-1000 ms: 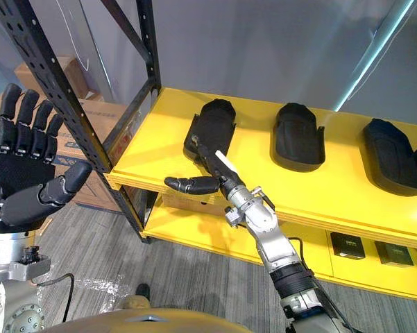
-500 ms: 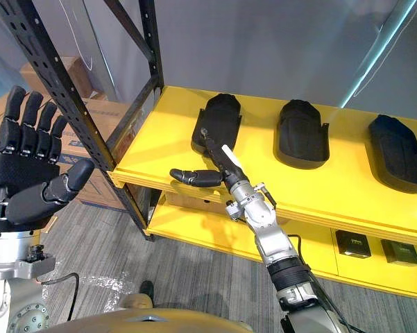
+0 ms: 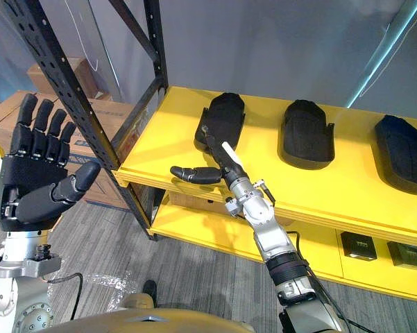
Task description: Walk over and take three plastic housings, then place them on the shelf
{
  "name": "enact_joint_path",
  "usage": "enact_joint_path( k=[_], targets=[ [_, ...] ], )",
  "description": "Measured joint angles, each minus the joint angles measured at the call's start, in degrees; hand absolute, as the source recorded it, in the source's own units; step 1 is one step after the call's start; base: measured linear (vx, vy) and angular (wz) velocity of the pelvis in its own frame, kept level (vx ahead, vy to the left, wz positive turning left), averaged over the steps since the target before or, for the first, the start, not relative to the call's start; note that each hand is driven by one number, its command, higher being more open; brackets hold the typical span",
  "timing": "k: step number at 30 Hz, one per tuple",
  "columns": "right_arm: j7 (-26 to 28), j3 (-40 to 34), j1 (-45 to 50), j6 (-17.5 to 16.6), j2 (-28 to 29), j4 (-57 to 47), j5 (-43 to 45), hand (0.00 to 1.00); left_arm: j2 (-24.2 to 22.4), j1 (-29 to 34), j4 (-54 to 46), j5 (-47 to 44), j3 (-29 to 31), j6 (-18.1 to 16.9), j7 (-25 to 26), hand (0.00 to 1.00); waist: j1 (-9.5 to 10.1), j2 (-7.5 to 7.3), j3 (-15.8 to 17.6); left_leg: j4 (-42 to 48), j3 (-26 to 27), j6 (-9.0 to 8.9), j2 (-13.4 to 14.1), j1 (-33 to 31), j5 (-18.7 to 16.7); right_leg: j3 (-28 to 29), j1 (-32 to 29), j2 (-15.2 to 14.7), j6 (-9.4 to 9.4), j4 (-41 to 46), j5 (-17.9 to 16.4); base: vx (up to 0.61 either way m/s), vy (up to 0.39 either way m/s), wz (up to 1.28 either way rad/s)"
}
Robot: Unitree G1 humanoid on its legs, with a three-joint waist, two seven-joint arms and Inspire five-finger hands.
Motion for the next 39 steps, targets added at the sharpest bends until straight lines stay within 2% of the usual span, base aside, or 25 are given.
enact_joint_path(
  k=[10, 18, 22, 25, 26, 28, 30, 33, 35, 39],
  targets=[
    [-4.0, 0.0, -1.3, -0.2, 1.7, 2.8, 0.0, 1.00, 0.0, 0.0, 0.0, 0.0, -0.7, 0.0, 1.5, 1.00, -0.07, 0.31, -0.1, 0.0, 0.0, 0.04, 0.0, 0.0, 0.1, 0.0, 0.0, 0.0, 0.03, 0.1, 0.0, 0.00, 0.000, 0.00],
    [-7.5, -0.3, -4.5, -0.2, 1.8, 6.4, 0.0, 1.00, 0.1, 0.0, 0.1, 0.0, -2.9, 0.0, 2.3, 1.00, 0.04, 1.43, 0.0, 0.0, 0.0, 0.08, 0.0, 0.0, 0.2, 0.0, 0.0, -0.1, 0.02, 0.2, 0.0, 0.00, 0.000, 0.00],
    [-7.3, -0.4, -5.6, -0.4, 1.8, 7.7, 0.1, 1.00, 0.1, -0.2, 0.1, 0.0, -2.9, 0.0, 2.5, 1.00, 0.04, 1.80, -0.1, 0.0, -0.1, 0.06, 0.0, 0.0, 0.3, 0.0, 0.0, -0.1, 0.02, 0.2, 0.0, 0.00, 0.000, 0.00],
    [-3.0, -0.5, -5.6, -0.8, 1.8, 7.7, 4.2, 1.00, 0.1, -0.2, 0.1, 0.0, -2.9, 0.0, 2.8, 1.00, -0.05, 1.90, -0.1, 0.0, -0.1, 0.07, 0.0, 0.0, 0.3, -0.1, 0.0, -0.1, 0.02, 0.2, 0.0, 0.00, 0.000, 0.00],
    [-0.1, -0.6, -5.5, -0.8, 1.7, 7.4, 8.4, 1.00, 0.1, -0.2, 0.2, 0.0, -2.9, 0.0, 2.9, 1.00, -0.17, 1.91, -0.1, 0.0, -0.1, 0.07, 0.0, 0.0, 0.3, -0.1, 0.0, 0.0, 0.02, 0.2, 0.0, 0.00, 0.000, 0.00],
    [3.7, -0.7, -4.0, -0.8, 1.6, 3.9, 14.5, 1.00, 0.1, -0.2, 0.2, 0.1, -2.8, 0.0, 2.9, 1.00, -0.23, 1.90, -0.1, 0.0, -0.1, 0.07, 0.0, 0.0, 0.3, -0.1, 0.0, 0.0, 0.02, 0.1, 0.0, 0.00, 0.000, 0.00],
    [7.6, -1.7, 0.4, -1.3, 1.6, -6.9, 19.3, 1.00, 0.1, -0.1, 0.2, 0.2, -2.3, -0.6, 3.8, 1.00, -0.19, 1.90, -0.1, 0.0, -0.1, 0.07, 0.0, -0.4, 0.3, -0.2, -0.2, 0.0, 0.24, 0.1, 0.2, 0.00, 0.000, 0.03],
    [9.5, -4.0, 4.6, -4.6, 1.9, -20.0, 20.4, 1.00, -0.2, -0.1, 0.2, 0.2, -0.3, -2.1, 4.4, 1.00, -0.33, 1.85, -0.1, 0.0, 0.0, 0.08, 0.0, -0.7, 0.3, -0.1, -0.5, 0.0, 0.29, 0.1, 0.2, 0.00, 0.000, 0.00],
    [9.2, -7.0, 5.6, -6.3, 2.4, -25.2, 20.2, 1.00, -0.5, -0.1, 0.2, 0.4, 1.0, -3.4, 4.5, 1.00, -0.43, 1.76, -0.2, 0.0, 0.3, 0.16, 0.0, -0.6, 0.2, 0.1, -0.6, 0.0, 0.28, 0.1, 0.2, 0.00, 0.000, -0.06],
    [2.1, -13.9, 8.1, -9.5, 4.8, -27.8, 15.3, 1.00, -1.6, 0.0, 0.1, 2.2, 3.9, -7.2, 6.9, 1.00, -0.73, 1.14, -0.6, 0.0, 1.5, 0.58, 0.1, -0.6, -0.5, 1.4, -1.4, 0.0, 0.38, -0.1, -0.1, -0.01, 0.002, -0.12]
  ],
)
